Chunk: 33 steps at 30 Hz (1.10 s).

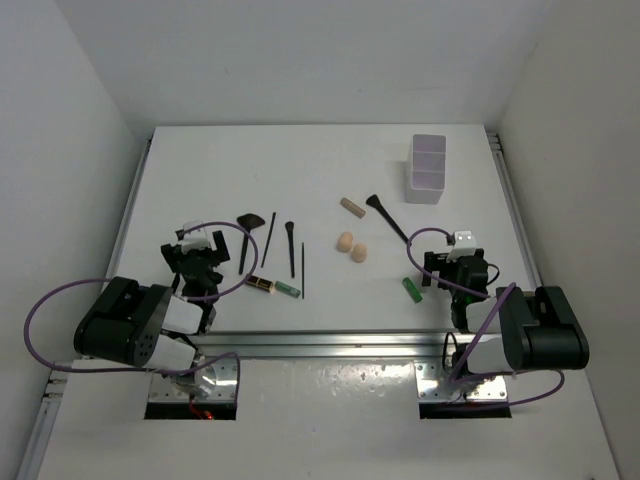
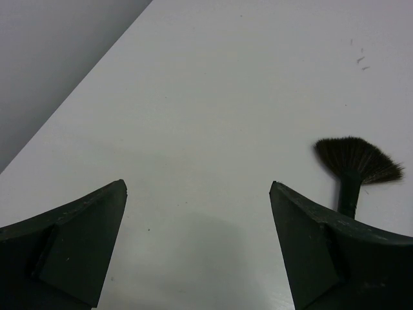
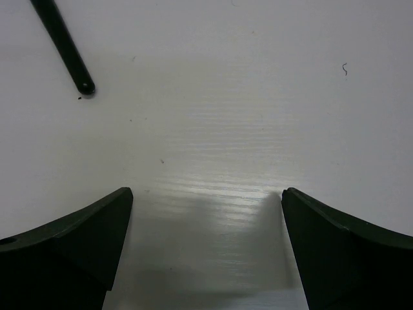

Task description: Organize the makeup

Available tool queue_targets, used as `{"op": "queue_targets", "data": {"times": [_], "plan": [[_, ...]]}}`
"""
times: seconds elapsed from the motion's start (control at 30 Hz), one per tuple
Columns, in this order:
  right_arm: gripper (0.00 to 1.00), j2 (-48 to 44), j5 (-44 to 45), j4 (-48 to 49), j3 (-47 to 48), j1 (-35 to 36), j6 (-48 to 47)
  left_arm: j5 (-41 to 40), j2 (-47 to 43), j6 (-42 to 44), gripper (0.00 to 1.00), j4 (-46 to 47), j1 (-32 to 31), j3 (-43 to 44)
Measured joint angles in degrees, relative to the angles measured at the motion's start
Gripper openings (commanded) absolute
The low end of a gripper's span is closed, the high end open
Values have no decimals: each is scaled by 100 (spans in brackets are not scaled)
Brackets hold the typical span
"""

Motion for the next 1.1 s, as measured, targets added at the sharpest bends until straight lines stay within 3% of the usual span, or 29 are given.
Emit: {"op": "queue_targets", "data": {"times": [0.33,0.47,0.53,0.67,0.73,0.9,1.1], "plan": [[99,-2,0,0,0,0,0,33,-101,166,99,-264,-83,142],[99,-2,0,0,0,0,2,92,-212,706,99,-2194,-348,1596],[99,-2,2,0,0,0,2,-26,-214,944,99,-2555,-494,2288],[99,-2,2,-2,0,0,2,-468,-256,1539,99,-3270,-595,2811],[99,-2,2,0,0,0,2,-531,-243,1572,99,-4256,-544,3171],[99,-4,2,-4,0,2,-2,365,326,1069,99,-6854,-238,5184],[99,-48,0,-157,20,28,28,1187,459,627,99,-8214,-240,5923]]}}
